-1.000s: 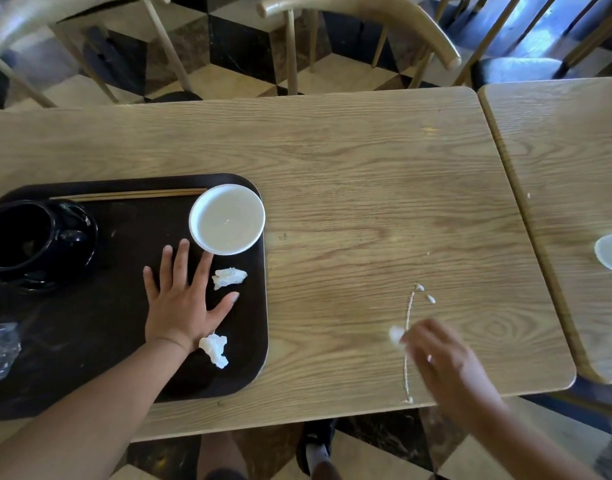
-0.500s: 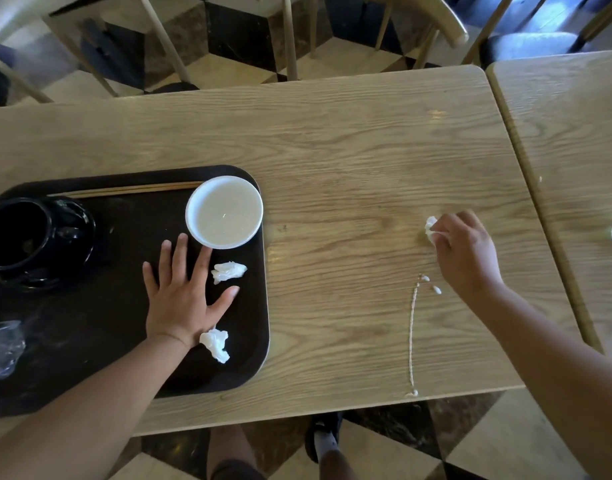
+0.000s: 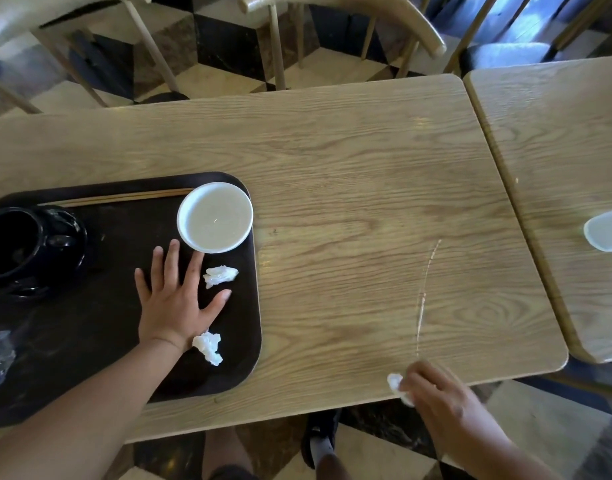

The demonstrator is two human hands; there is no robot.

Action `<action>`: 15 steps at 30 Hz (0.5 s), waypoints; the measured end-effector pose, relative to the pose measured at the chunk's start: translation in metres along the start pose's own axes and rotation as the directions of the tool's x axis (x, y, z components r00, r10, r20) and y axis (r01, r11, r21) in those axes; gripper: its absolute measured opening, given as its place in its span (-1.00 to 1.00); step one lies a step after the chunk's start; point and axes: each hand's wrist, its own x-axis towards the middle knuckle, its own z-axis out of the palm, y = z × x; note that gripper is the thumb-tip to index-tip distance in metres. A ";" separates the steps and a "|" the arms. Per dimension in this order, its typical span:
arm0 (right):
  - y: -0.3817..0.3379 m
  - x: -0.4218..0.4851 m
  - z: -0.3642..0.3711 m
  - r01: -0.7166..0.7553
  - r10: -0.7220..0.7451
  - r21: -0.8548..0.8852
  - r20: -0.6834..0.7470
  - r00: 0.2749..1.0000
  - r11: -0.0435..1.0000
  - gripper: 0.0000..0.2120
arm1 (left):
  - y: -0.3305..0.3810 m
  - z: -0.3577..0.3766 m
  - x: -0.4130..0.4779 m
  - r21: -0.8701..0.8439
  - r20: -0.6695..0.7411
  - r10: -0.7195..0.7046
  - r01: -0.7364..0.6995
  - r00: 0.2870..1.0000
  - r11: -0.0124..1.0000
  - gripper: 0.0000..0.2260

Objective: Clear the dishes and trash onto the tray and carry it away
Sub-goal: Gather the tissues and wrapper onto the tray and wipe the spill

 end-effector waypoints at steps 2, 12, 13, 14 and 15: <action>0.013 0.026 -0.020 -0.008 0.006 -0.019 -0.114 0.993 1.000 -0.88 | 0.000 0.000 0.001 0.008 0.002 0.000 0.000 1.000 1.000 -0.21; 0.105 0.158 -0.096 -0.359 0.243 -0.202 -0.440 0.864 0.911 -0.78 | 0.000 0.000 0.000 -0.010 -0.015 0.010 -0.010 1.000 1.000 -0.21; 0.109 0.163 -0.097 -0.371 0.261 -0.194 -0.430 0.864 0.908 -0.79 | 0.000 0.000 0.000 -0.008 -0.015 0.011 -0.011 1.000 1.000 -0.21; 0.111 0.168 -0.097 -0.385 0.284 -0.178 -0.420 0.862 0.906 -0.80 | 0.000 0.000 0.000 -0.006 -0.015 0.009 -0.009 1.000 1.000 -0.21; 0.112 0.171 -0.097 -0.398 0.306 -0.160 -0.412 0.858 0.903 -0.81 | 0.000 0.000 0.000 -0.004 -0.016 0.007 -0.007 1.000 1.000 -0.21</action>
